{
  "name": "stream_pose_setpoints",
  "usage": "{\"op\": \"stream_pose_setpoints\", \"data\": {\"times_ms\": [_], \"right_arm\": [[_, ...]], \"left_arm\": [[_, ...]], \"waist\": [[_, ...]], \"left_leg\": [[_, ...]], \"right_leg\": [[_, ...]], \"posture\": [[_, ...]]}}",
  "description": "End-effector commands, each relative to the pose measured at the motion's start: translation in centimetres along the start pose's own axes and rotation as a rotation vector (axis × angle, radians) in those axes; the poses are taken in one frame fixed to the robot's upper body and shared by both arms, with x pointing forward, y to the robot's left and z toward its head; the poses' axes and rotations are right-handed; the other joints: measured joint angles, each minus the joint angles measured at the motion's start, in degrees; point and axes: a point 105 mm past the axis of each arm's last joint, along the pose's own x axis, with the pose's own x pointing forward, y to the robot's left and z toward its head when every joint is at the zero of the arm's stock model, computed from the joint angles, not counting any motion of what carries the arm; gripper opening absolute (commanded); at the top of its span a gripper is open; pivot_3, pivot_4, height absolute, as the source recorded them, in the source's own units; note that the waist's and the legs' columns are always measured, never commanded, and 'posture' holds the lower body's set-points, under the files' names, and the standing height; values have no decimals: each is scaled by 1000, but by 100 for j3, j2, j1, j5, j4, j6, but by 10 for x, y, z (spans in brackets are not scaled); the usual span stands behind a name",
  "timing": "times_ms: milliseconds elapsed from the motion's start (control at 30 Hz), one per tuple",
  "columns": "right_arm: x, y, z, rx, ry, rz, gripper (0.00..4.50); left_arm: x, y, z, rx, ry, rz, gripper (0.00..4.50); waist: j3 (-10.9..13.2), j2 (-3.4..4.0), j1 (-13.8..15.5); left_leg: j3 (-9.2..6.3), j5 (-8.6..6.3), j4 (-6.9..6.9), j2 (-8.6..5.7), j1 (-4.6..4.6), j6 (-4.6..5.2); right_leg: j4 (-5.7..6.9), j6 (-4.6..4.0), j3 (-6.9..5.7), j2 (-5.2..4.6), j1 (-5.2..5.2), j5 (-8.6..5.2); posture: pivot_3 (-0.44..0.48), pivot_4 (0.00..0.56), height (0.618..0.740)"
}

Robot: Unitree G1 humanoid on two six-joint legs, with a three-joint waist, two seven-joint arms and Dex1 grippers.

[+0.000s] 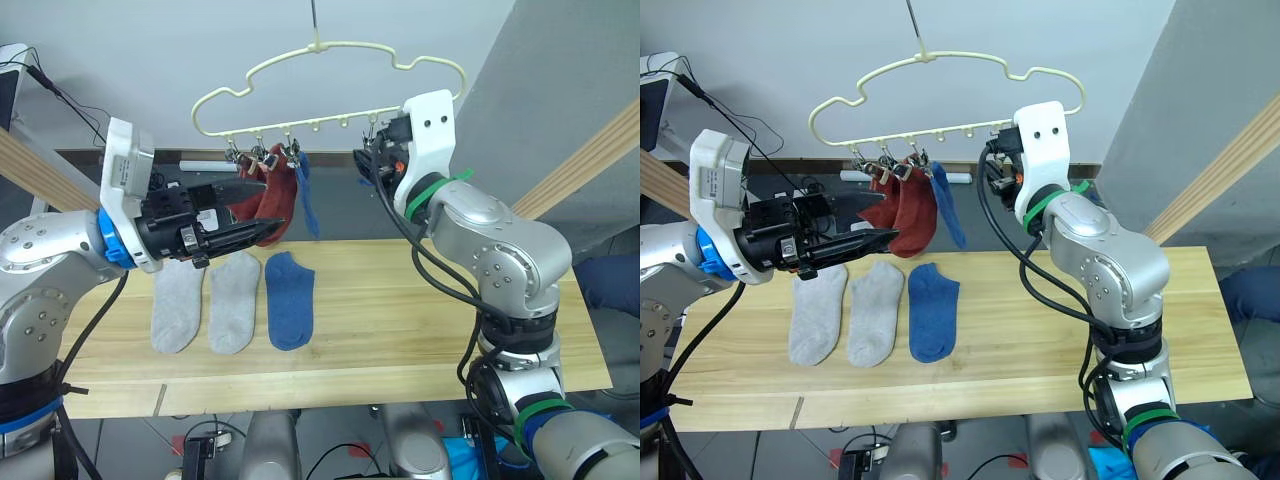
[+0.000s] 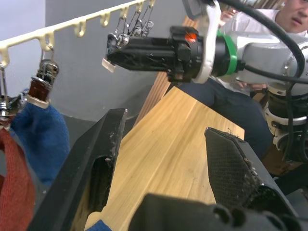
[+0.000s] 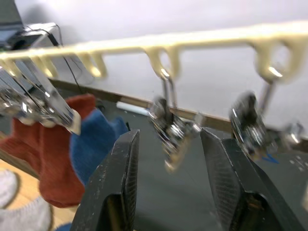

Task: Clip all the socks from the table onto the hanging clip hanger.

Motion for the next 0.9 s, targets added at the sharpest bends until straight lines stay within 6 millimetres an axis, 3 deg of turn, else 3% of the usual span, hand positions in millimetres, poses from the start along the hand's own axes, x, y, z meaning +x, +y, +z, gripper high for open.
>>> {"op": "stream_pose_setpoints", "data": {"times_ms": [33,433,900], "right_arm": [[2,8,17,-12,-69,34,2030],[11,13,20,-13,-83,59,2030],[16,-5,29,-35,-114,-22,2030]], "left_arm": [[-3,-5,11,43,-23,3,3007],[-2,-7,12,44,-21,30,3007],[1,-6,14,51,-22,34,3007]], "waist": [[0,0,11],[0,1,125],[0,1,135]], "left_leg": [[0,0,0,0,0,0],[0,0,-2,0,0,0],[0,0,-5,-1,-1,0]], "right_leg": [[0,0,0,0,0,0],[-1,0,-1,-1,-1,0],[-2,-1,-2,-1,-2,0]], "posture": [[-187,381,740],[-157,379,740],[-161,372,740]]}}
